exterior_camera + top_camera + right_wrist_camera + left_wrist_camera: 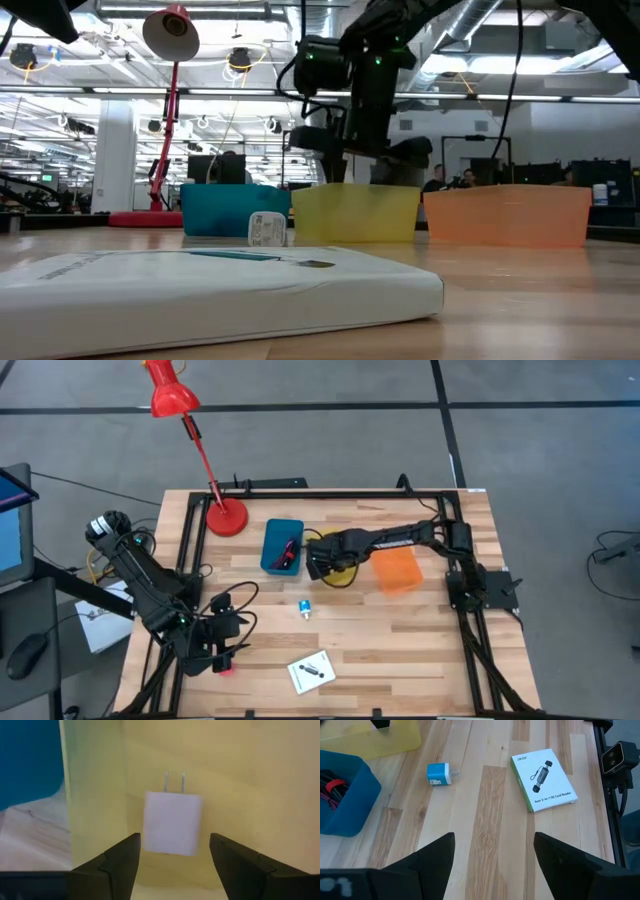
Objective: Pick and place items into bin
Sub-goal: Put the blue charger adapter into the yellow bin
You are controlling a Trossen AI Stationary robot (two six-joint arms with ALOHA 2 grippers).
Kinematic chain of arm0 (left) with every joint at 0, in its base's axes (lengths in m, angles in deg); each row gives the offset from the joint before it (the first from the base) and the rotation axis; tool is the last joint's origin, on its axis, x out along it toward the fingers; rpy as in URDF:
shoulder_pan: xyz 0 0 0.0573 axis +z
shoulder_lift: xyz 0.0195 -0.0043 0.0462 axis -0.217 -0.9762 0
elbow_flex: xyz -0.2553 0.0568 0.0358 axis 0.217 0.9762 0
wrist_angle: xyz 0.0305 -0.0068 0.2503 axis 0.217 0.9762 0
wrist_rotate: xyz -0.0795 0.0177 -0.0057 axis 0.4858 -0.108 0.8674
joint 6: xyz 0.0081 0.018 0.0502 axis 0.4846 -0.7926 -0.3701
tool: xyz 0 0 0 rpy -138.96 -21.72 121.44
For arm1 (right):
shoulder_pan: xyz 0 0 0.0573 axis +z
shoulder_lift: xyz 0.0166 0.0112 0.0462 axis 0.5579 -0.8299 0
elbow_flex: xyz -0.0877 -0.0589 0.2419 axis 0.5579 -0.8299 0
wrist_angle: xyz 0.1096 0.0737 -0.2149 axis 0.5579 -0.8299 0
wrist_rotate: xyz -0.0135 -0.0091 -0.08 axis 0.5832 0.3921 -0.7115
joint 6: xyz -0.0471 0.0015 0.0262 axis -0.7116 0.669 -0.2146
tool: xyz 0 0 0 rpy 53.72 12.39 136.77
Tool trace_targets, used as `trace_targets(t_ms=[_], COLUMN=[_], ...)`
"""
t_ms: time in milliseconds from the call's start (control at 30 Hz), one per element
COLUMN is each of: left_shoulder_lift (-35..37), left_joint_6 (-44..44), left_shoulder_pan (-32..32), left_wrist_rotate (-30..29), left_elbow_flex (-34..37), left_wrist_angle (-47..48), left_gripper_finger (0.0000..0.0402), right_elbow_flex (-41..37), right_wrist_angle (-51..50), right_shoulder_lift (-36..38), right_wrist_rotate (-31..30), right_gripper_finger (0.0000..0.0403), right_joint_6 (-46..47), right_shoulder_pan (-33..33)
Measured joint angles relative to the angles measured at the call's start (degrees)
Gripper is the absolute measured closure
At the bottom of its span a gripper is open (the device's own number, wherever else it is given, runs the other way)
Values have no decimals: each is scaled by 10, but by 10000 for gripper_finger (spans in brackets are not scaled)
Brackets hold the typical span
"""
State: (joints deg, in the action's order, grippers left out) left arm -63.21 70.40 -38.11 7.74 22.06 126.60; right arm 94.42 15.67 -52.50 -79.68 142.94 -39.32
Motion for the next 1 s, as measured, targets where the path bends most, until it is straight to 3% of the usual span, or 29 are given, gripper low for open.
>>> trace_targets(t_ms=[300, 533, 1000], left_shoulder_lift=[0, 0, 0], left_joint_6=[0, 0, 0], left_shoulder_pan=[0, 0, 0], left_wrist_rotate=[0, 0, 0], left_elbow_flex=[0, 0, 0], left_wrist_angle=[0, 0, 0], left_gripper_finger=[139, 139, 139], right_elbow_flex=[103, 185, 194], right_wrist_angle=[-106, -136, -85], right_shoulder_lift=[0, 2, -6], right_wrist_rotate=[-40, -49, -106], right_gripper_finger=[170, 183, 184], right_joint_6=[-4, 2, 201], right_shoulder_pan=[19, 75, 196])
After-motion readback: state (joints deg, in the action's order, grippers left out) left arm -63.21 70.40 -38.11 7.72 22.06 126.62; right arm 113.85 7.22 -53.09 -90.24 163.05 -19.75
